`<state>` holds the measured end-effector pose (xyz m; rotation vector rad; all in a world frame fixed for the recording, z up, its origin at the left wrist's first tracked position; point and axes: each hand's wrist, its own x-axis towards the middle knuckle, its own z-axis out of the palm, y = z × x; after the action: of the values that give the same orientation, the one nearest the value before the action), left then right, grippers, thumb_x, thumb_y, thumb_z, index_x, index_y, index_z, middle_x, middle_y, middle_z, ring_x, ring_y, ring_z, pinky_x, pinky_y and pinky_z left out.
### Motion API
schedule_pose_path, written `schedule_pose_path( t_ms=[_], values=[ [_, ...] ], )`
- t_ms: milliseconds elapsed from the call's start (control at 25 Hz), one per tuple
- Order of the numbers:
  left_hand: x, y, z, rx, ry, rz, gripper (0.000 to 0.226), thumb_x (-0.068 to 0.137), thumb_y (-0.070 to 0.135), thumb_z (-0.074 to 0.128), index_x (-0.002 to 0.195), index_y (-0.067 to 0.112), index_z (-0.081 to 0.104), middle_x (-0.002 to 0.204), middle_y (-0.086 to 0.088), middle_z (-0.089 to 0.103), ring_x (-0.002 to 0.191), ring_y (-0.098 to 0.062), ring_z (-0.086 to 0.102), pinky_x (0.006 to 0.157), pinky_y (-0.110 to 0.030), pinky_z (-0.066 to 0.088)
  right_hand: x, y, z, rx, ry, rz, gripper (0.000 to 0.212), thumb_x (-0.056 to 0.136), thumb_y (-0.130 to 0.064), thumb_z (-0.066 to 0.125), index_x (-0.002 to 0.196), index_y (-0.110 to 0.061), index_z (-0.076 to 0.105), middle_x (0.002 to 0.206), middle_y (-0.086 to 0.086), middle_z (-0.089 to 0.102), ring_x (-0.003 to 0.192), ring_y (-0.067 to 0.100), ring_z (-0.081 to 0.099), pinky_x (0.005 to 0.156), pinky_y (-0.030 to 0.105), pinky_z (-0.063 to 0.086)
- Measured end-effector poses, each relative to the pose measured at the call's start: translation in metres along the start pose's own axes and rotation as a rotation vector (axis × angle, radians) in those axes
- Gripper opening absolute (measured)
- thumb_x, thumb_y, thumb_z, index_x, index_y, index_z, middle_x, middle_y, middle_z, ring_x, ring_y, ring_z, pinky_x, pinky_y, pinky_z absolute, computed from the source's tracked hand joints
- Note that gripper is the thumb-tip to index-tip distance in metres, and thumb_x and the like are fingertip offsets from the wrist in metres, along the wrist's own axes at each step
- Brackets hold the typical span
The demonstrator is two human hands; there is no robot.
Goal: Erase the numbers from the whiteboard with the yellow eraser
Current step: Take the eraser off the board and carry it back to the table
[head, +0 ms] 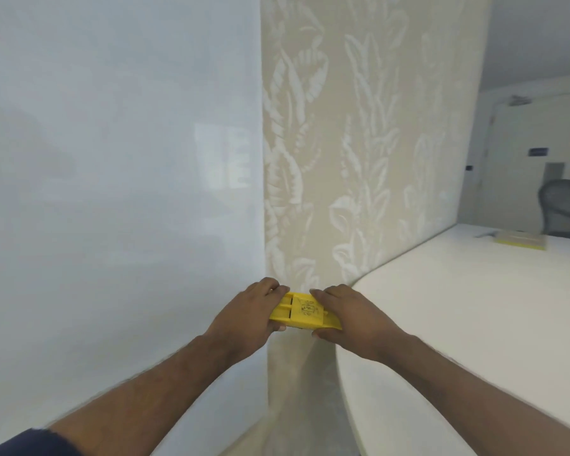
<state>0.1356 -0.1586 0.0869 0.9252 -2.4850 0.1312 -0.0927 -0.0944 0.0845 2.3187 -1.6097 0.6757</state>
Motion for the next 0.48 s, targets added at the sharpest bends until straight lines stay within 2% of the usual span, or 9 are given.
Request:
schedule_pose_path(
  t_ms=[200,360,480],
  values=[
    [0.031,0.051,0.045,-0.133,-0.115,0.132,0.061,0.093,0.032,0.066,0.149,0.021,0.042,0.139,0.005,0.045,0.119,-0.02,0.053,0.099,-0.034,0.045,-0.071,0.031,-0.013,-0.065,-0.048,0.202,0.07,0.084,-0.05,0.065,0.142,-0.022,0.038,0.12,-0.001,0.055,0.108,0.018,0.045,0.089,0.03,0.038],
    [0.039,0.09,0.086,-0.212,-0.261,0.224,0.065,0.093,0.031,0.067,0.151,0.021,0.039,0.142,0.006,0.045,0.124,-0.02,0.051,0.101,-0.035,0.044,-0.133,0.043,-0.014,-0.064,-0.116,0.388,0.072,0.082,-0.056,0.064,0.142,-0.026,0.037,0.12,-0.005,0.054,0.108,0.015,0.045,0.087,0.03,0.041],
    [0.041,0.112,0.112,-0.232,-0.393,0.299,0.059,0.094,0.029,0.067,0.147,0.019,0.043,0.139,0.002,0.046,0.122,-0.022,0.053,0.097,-0.033,0.043,-0.168,0.042,-0.012,-0.064,-0.201,0.506,0.071,0.08,-0.058,0.063,0.14,-0.028,0.039,0.116,-0.005,0.055,0.105,0.014,0.047,0.083,0.029,0.042]
  ],
)
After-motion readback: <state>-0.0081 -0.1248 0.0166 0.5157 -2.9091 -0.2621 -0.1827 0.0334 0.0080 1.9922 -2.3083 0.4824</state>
